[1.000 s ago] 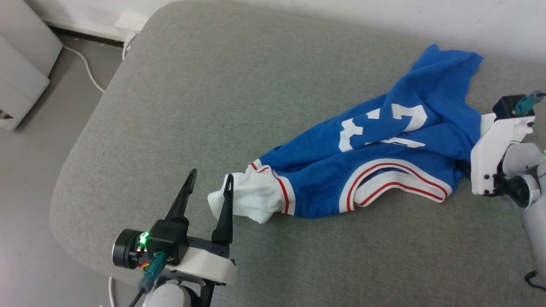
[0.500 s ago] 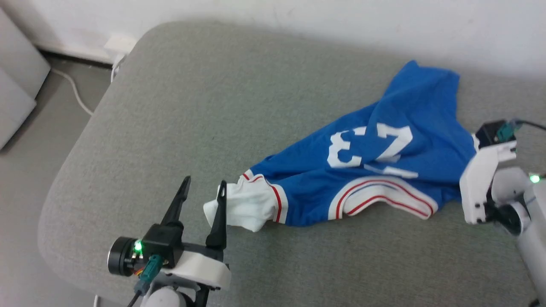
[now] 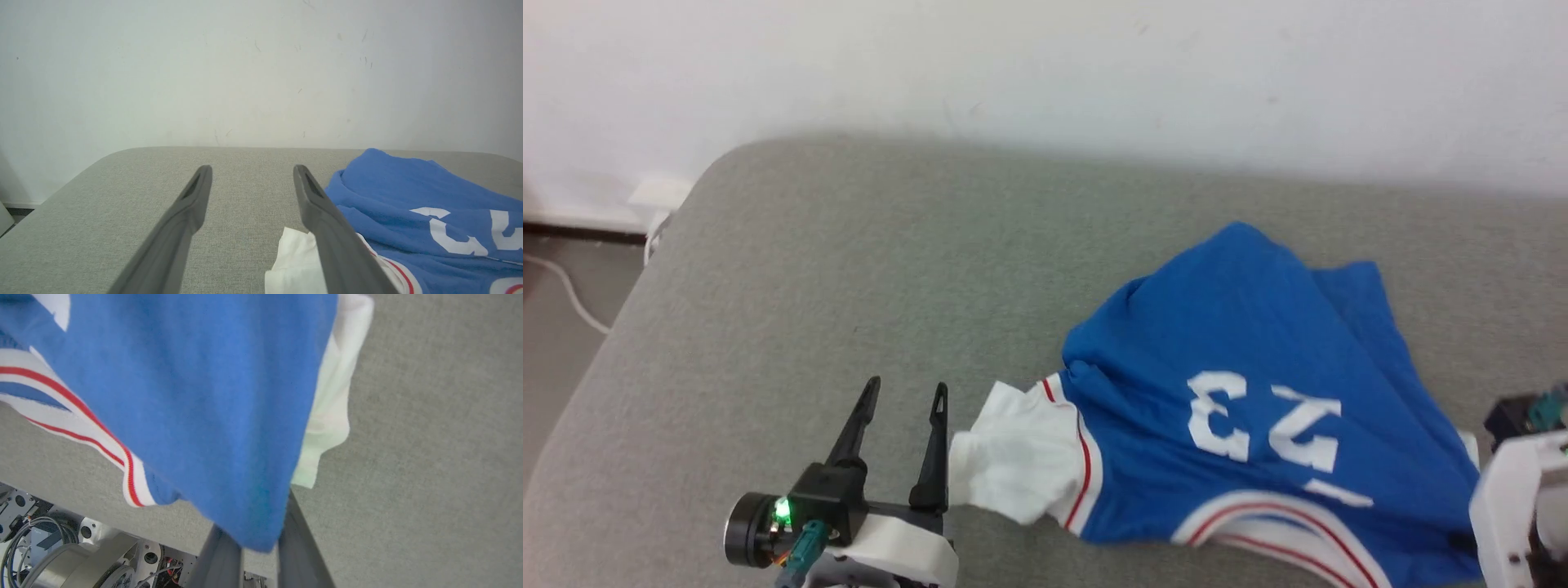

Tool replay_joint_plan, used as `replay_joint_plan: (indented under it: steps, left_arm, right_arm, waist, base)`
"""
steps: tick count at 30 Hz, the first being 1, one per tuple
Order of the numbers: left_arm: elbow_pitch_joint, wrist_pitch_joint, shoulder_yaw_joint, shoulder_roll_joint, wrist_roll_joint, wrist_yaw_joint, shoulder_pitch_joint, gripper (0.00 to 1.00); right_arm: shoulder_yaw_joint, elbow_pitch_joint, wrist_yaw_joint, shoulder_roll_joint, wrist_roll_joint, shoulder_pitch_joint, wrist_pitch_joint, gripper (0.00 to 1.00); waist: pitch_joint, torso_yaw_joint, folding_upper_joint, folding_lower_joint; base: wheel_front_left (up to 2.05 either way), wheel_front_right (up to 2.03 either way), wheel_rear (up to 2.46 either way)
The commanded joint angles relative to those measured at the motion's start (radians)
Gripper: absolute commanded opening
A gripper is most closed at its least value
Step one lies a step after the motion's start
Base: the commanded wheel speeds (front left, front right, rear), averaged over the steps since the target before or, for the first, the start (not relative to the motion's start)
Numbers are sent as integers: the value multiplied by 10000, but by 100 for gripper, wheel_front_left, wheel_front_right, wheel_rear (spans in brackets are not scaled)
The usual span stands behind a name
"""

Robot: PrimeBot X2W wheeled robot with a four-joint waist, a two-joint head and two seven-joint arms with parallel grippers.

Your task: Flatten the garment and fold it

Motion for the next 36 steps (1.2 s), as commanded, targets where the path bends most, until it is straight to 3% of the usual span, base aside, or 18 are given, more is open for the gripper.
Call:
replay_joint_plan:
  steps: [1,3,4,5,14,16,17,23,27,33,36]
  left_arm:
    - [-20,-47,12,-35,-61,15,116,100]
    - [-30,-47,-10,-35,-61,-9,120,100]
    - [-24,-47,-28,-35,-56,-31,99,100]
    - [-9,-47,-48,-35,-43,-56,70,100]
    - [-50,-47,-76,-35,-109,-140,-122,100]
    - [20,-47,-125,-35,-232,-216,-152,100]
    - [20,-47,-125,-35,-232,-216,-152,100]
    - [229,-47,-236,-35,-360,-367,-453,100]
    - [410,-47,-325,-35,-367,-564,-811,100]
    - [1417,1,-710,231,-220,-993,-1952,100]
    - [2197,791,-1109,552,-171,-1167,-2852,100]
  right_arm:
    - [-326,-374,-7,66,-40,530,205,0]
    - [-661,-817,-7,234,-266,971,184,0]
    - [-797,-1038,-7,343,-425,1087,-55,54]
    - [-921,-1190,-7,496,-548,1171,-282,100]
    - [-1409,-2464,-7,1706,-255,772,-2644,100]
    - [-1206,-2819,-7,1655,-70,588,-3795,100]
    - [-1206,-2819,-7,1655,-70,588,-3795,100]
    - [-724,-3029,-7,1407,-226,431,-7677,100]
    - [-642,-2696,-7,1554,-781,400,-9516,100]
    - [-1032,-2427,-7,2343,-1385,541,-11134,100]
    - [-1458,-2416,-7,2883,-1661,649,-11484,100]
  waist:
    - [-374,-470,0,2]
    - [-360,-576,0,2]
    - [-345,-610,0,2]
    - [-336,-647,0,2]
    - [-229,-1056,0,2]
    - [-172,-1144,0,2]
    - [-172,-1144,0,2]
    - [68,-1528,0,2]
    - [297,-1822,0,2]
    - [809,-2293,0,2]
    - [1126,-2559,0,2]
  base:
    - [0,0,0]
    - [0,0,0]
    - [0,0,0]
    - [0,0,0]
    - [0,0,0]
    - [0,0,0]
    - [0,0,0]
    - [0,0,0]
    - [0,0,0]
    - [0,0,0]
    - [0,0,0]
